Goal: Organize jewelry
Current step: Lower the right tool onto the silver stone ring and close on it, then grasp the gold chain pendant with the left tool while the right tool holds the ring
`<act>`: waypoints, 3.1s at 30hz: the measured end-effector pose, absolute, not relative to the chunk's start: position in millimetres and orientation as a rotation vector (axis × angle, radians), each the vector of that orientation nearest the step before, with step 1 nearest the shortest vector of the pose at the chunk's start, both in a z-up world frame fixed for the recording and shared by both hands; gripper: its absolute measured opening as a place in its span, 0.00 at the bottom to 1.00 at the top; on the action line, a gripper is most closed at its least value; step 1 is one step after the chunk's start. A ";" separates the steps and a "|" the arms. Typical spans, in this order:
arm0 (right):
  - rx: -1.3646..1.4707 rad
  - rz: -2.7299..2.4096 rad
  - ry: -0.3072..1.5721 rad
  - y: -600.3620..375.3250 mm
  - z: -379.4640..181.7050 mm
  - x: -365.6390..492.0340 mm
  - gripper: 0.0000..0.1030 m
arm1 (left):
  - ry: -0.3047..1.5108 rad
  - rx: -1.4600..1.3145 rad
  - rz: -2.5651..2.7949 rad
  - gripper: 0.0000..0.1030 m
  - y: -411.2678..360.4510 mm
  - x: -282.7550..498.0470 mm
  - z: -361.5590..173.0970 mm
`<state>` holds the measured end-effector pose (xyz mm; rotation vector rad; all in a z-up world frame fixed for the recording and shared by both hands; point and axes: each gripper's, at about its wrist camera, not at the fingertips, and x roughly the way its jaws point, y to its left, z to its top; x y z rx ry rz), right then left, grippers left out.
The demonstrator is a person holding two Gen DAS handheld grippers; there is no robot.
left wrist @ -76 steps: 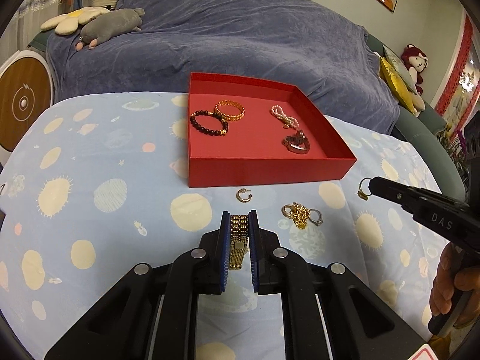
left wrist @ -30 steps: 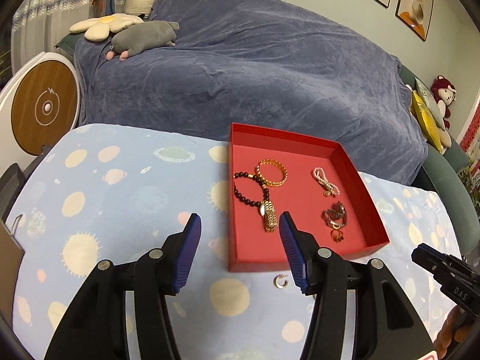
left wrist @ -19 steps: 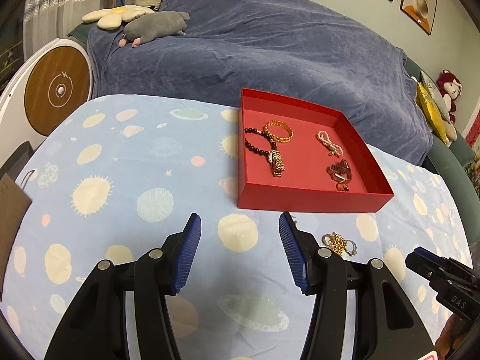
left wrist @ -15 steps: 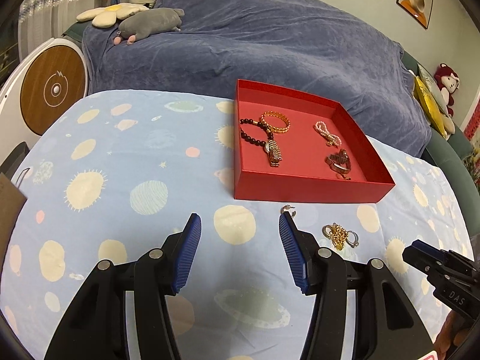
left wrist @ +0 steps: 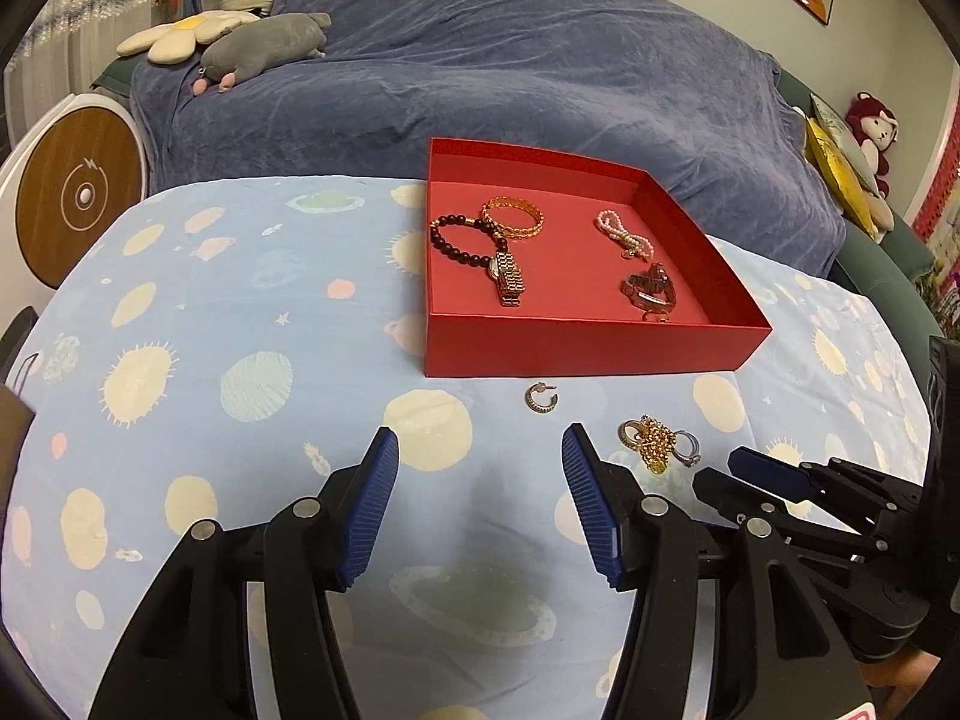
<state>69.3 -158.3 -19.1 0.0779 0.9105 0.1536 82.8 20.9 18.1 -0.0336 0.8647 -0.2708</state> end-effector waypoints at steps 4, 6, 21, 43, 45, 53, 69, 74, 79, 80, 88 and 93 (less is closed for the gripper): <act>0.061 0.143 0.914 -156.6 -25.1 76.3 0.31 | 0.878 -0.041 -0.259 0.53 28.2 84.4 14.3; 0.061 0.139 0.924 -156.8 -29.0 79.1 0.31 | 0.890 -0.044 -0.252 0.53 32.2 85.1 10.2; -0.010 0.108 0.888 -151.4 -35.8 83.0 0.21 | 0.925 -0.053 -0.247 0.53 45.6 84.1 1.1; 0.080 0.089 0.896 -180.3 -13.3 65.2 0.18 | 0.941 -0.005 -0.433 0.56 -24.2 73.4 -6.7; 0.089 0.077 0.899 -187.2 -11.1 62.3 0.18 | 0.918 0.034 -0.448 0.56 -41.7 72.2 -7.8; 0.124 0.047 0.899 -213.3 -7.2 48.8 0.17 | 0.934 0.063 -0.452 0.38 -89.1 89.5 -25.0; 0.160 0.037 0.864 -231.7 6.6 42.9 0.18 | 0.869 0.063 -0.462 0.07 -83.8 76.4 -9.0; 0.168 0.041 0.854 -230.9 11.0 43.4 0.18 | 0.846 0.018 -0.486 0.07 -74.9 73.4 13.6; 0.175 0.057 0.826 -225.2 23.2 44.9 0.18 | 0.796 -0.040 -0.497 0.00 -65.3 79.0 47.0; 0.174 0.061 0.817 -223.2 26.8 45.7 0.18 | 0.785 -0.050 -0.500 0.00 -63.1 80.0 53.5; 0.197 0.060 0.764 -217.2 48.8 54.1 0.18 | 0.727 -0.126 -0.464 0.00 -32.1 93.1 85.9; 0.183 0.068 0.778 -211.2 43.0 54.1 0.18 | 0.825 -0.055 -0.455 0.14 -40.5 85.9 47.7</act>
